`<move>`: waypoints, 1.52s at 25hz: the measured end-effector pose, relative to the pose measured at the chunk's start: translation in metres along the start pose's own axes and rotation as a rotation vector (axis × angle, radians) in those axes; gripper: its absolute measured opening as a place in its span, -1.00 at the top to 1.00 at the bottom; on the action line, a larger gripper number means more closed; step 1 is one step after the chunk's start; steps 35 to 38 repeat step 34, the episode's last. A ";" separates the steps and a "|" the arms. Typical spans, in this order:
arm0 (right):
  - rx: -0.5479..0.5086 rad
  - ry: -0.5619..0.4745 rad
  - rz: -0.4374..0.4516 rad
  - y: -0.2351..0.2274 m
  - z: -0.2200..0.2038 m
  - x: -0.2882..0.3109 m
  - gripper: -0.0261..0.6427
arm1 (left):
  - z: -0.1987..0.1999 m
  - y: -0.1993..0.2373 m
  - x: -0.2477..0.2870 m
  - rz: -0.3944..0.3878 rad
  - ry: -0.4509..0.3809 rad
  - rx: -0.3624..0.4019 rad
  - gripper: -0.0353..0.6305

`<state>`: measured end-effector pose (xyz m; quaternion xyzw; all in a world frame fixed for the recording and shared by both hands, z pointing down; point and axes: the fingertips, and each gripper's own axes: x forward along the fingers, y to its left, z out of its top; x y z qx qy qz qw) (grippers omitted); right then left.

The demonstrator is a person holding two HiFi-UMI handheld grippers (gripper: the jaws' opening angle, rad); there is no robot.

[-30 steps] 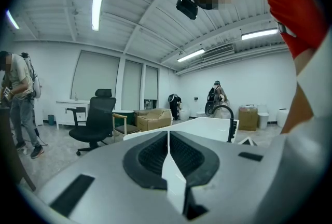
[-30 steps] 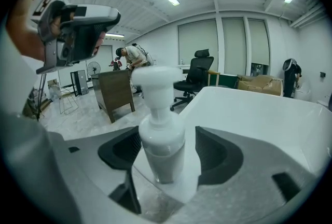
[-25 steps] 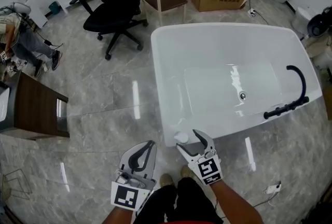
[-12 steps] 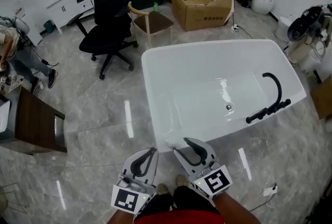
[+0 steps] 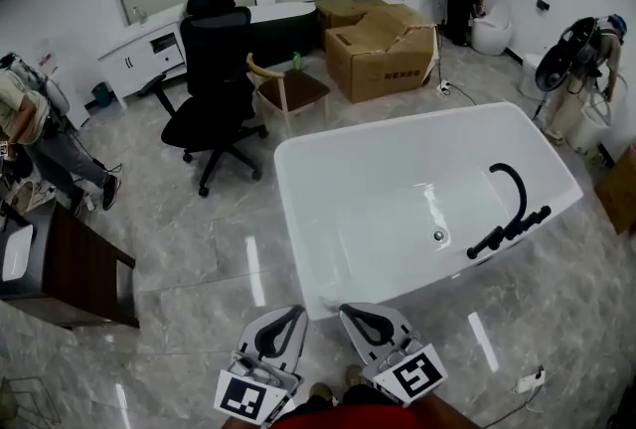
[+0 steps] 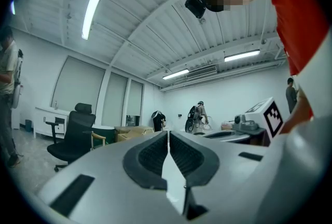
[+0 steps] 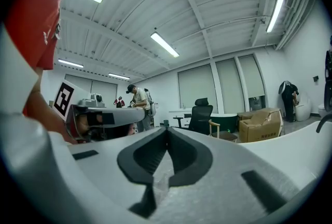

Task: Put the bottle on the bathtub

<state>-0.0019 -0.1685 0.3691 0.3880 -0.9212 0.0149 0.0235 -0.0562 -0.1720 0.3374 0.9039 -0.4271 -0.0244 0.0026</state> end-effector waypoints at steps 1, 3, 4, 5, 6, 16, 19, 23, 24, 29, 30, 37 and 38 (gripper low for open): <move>-0.005 0.002 0.004 0.003 0.001 -0.001 0.90 | -0.001 -0.003 -0.002 -0.007 0.010 0.005 0.84; -0.009 -0.001 0.007 0.008 0.005 -0.001 0.90 | -0.002 -0.007 -0.005 -0.024 0.034 0.010 0.84; -0.007 -0.006 0.006 0.009 0.008 -0.001 0.90 | -0.002 -0.008 -0.005 -0.029 0.039 0.009 0.84; -0.004 -0.012 0.005 0.009 0.010 -0.001 0.90 | -0.001 -0.009 -0.004 -0.032 0.040 0.007 0.84; -0.001 -0.017 0.003 0.008 0.011 -0.002 0.91 | -0.001 -0.010 -0.003 -0.034 0.039 0.005 0.84; 0.006 -0.015 -0.018 -0.003 0.009 -0.013 0.91 | 0.008 -0.017 0.006 -0.039 -0.006 0.012 0.84; 0.008 -0.016 -0.015 -0.002 0.007 -0.015 0.91 | 0.013 -0.017 0.005 -0.027 -0.026 0.017 0.84; 0.014 -0.015 -0.017 -0.003 0.006 -0.020 0.91 | 0.011 -0.018 0.003 -0.020 -0.016 0.017 0.84; 0.013 -0.015 -0.016 -0.003 0.006 -0.021 0.91 | 0.013 -0.019 0.003 -0.019 -0.021 0.019 0.84; 0.015 -0.012 -0.015 -0.001 0.005 -0.025 0.91 | 0.009 -0.020 0.000 -0.012 0.001 0.024 0.84; 0.015 -0.012 -0.015 0.000 0.005 -0.026 0.91 | 0.008 -0.020 -0.001 -0.009 0.009 0.024 0.84; 0.015 -0.012 -0.018 0.000 0.004 -0.028 0.91 | 0.005 -0.023 -0.003 -0.016 0.018 0.016 0.84; 0.015 -0.012 -0.018 0.000 0.004 -0.028 0.91 | 0.005 -0.023 -0.003 -0.016 0.018 0.016 0.84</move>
